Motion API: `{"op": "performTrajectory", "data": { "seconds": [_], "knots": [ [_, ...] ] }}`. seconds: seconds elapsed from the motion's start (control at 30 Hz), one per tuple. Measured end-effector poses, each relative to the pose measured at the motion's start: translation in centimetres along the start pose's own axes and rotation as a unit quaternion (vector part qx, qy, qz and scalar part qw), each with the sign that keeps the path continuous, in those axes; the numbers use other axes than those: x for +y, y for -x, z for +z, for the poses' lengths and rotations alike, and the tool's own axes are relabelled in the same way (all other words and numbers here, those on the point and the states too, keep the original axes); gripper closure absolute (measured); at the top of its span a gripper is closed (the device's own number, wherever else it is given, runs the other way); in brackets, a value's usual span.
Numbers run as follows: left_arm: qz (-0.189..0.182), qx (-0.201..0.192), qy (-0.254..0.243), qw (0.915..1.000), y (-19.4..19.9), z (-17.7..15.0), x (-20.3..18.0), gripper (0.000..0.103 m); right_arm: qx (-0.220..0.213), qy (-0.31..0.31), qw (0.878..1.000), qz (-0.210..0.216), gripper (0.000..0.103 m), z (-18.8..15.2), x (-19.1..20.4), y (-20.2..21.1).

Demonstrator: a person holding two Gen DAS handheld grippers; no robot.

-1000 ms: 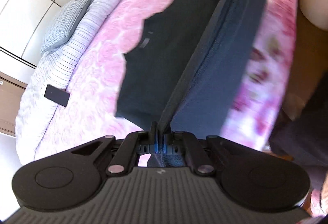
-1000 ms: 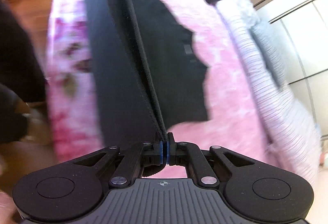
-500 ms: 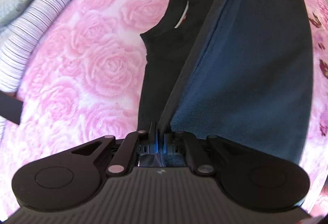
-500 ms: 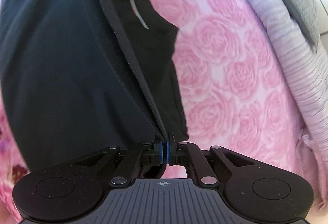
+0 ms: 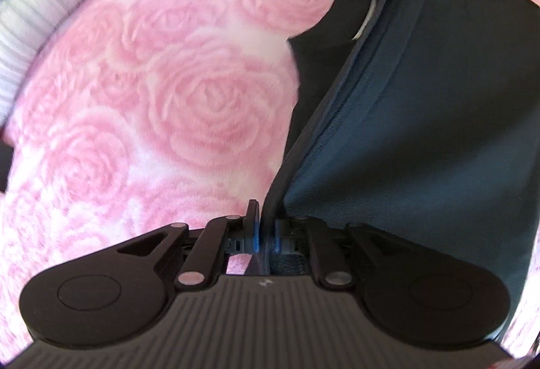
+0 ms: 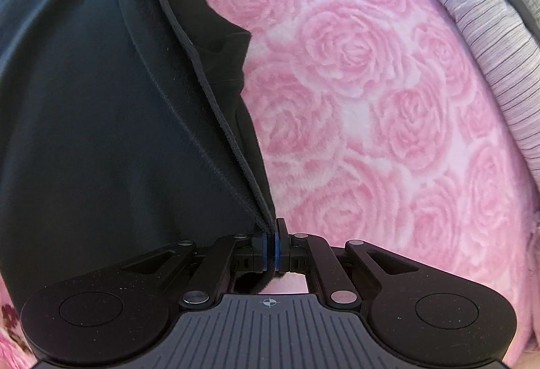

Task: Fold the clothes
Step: 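Lift the hem with both grippers and fold it toward the collar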

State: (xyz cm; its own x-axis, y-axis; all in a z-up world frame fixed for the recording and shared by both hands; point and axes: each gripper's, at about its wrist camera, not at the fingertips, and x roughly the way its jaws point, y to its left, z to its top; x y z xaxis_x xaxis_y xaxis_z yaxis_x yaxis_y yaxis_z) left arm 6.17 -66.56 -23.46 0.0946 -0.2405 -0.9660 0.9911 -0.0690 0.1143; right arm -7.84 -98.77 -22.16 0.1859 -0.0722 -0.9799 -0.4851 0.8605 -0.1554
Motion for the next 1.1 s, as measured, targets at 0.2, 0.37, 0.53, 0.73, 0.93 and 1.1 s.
{"op": "performTrajectory", "data": {
  "seconds": [0.2, 0.37, 0.53, 0.73, 0.93, 1.1],
  "knots": [
    [0.041, 0.006, 0.049, 0.9979, 0.1, -0.6, 1.4, 0.079, -0.035, -0.085, 0.996, 0.0, 0.098, -0.7, -2.7, 0.0],
    [0.075, 0.012, 0.09, 0.993, 0.2, -1.2, 2.5, 0.079, -0.079, -0.168, 0.982, -0.024, 0.09, -2.2, -2.9, 1.1],
    [0.092, 0.015, 0.107, 0.9899, 0.6, -1.8, 2.0, 0.079, -0.101, -0.268, 0.957, -0.049, 0.09, -3.9, -3.9, 2.0],
    [0.093, -0.023, 0.1, 0.9904, 2.1, -1.0, -0.8, 0.08, -0.11, -0.379, 0.915, -0.085, 0.09, -5.4, -5.1, 3.6],
    [0.061, -0.047, 0.081, 0.9937, 2.2, 0.7, -5.1, 0.08, -0.143, -0.33, 0.933, -0.011, 0.09, -3.7, 0.7, 5.3],
    [0.071, -0.024, 0.088, 0.9933, 3.3, -2.3, -7.4, 0.08, -0.137, -0.288, 0.948, 0.017, 0.09, -3.0, 7.1, 5.6]
  ]
}}
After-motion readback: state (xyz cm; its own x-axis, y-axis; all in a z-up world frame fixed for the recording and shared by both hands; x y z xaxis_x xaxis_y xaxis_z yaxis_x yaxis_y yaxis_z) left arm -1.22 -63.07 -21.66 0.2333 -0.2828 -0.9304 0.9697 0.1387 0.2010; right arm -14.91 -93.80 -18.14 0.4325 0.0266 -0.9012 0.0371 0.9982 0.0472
